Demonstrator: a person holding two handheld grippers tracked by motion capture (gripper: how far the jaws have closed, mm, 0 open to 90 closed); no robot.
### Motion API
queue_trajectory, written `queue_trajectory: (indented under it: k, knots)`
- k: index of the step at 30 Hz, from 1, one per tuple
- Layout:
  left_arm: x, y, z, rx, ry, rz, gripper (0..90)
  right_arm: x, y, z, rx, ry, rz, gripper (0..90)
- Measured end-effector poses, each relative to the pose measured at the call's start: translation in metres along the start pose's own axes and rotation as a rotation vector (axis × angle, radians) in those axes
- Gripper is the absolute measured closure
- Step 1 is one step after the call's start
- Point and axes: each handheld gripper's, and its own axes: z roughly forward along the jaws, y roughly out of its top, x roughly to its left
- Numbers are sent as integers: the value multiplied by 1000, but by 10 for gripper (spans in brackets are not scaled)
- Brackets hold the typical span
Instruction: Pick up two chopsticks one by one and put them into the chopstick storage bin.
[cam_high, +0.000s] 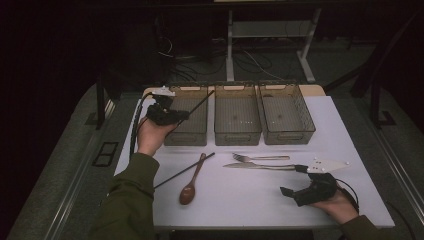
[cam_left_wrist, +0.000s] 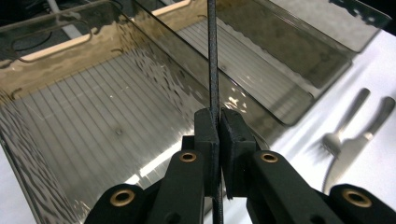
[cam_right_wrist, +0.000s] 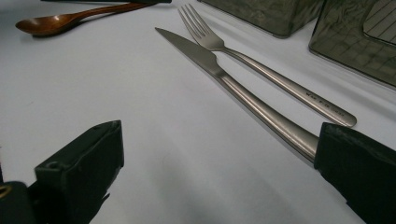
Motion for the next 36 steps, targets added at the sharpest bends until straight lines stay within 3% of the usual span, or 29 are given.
queue_trajectory:
  k: [3,9,17,24,27,36]
  knots:
    - [3,7,4,-5,14,-13,847,0,0,0,0,1,-1,9]
    - [12,20,9,-22,32,-3,847,0,0,-1,-3,1,2,9]
    - [23,25,17,-37,69,-24,847,0,0,-2,-4,3,6,9]
    - [33,22,30,-22,107,-39,847,0,0,-3,-7,6,5,9]
    - [35,20,35,2,129,-30,847,-1,0,-3,-8,8,6,9]
    - [43,14,48,55,166,-55,847,-1,0,-3,-10,8,8,9]
